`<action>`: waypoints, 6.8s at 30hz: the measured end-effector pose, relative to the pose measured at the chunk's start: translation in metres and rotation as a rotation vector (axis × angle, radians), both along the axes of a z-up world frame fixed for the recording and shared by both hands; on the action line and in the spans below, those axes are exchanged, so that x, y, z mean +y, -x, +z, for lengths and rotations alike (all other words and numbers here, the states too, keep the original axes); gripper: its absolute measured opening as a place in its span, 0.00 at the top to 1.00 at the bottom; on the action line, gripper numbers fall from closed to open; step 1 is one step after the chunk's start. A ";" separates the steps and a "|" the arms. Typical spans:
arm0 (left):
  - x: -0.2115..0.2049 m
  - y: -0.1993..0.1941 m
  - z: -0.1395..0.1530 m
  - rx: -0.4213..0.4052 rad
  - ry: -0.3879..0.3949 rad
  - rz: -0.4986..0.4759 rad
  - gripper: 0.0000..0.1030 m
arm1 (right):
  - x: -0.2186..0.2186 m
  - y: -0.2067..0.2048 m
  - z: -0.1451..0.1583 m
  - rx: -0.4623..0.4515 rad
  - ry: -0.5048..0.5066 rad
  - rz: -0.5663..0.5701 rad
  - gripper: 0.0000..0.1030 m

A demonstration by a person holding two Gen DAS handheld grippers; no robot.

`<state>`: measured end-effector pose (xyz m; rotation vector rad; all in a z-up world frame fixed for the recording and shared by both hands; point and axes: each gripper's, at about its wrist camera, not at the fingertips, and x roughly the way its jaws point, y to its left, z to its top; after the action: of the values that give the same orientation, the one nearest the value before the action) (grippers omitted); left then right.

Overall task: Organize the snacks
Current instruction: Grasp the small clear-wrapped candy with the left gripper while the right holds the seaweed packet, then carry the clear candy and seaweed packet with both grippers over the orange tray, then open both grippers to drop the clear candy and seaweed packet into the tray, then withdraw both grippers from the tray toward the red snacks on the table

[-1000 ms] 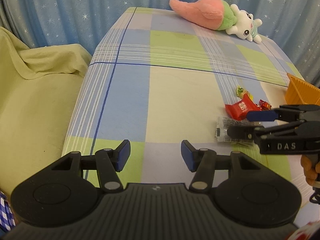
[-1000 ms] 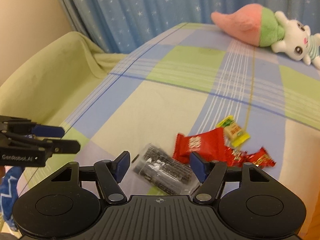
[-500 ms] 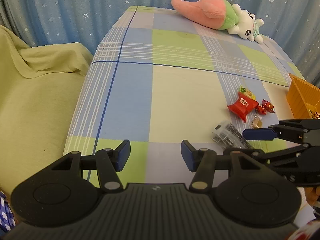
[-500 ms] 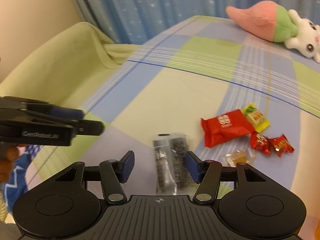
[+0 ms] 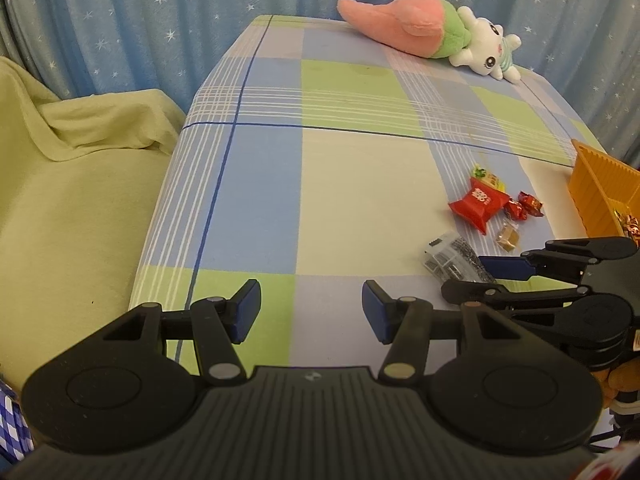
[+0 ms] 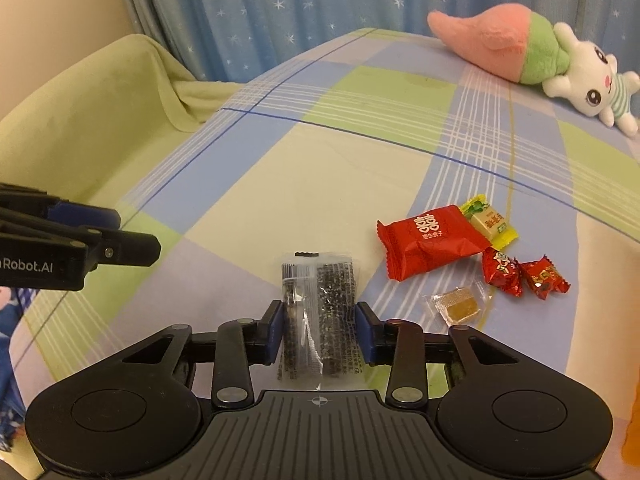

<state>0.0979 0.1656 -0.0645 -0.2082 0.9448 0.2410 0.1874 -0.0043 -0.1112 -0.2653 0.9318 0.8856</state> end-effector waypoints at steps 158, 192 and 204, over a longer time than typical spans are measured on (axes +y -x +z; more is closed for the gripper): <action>-0.334 -0.203 0.018 -0.062 -0.017 -0.373 0.75 | -0.362 -0.136 0.058 0.152 -0.292 -0.623 0.64; -0.320 -0.176 0.035 -0.101 0.007 -0.326 0.54 | -0.362 -0.129 0.067 0.134 -0.290 -0.690 0.33; -0.314 -0.152 0.048 -0.134 0.018 -0.328 0.43 | -0.371 -0.103 0.076 0.138 -0.286 -0.716 0.20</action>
<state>0.2500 -0.1479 -0.0164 -0.0822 0.8335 -0.0833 0.2901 -0.3753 -0.0353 0.3674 0.9206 0.3624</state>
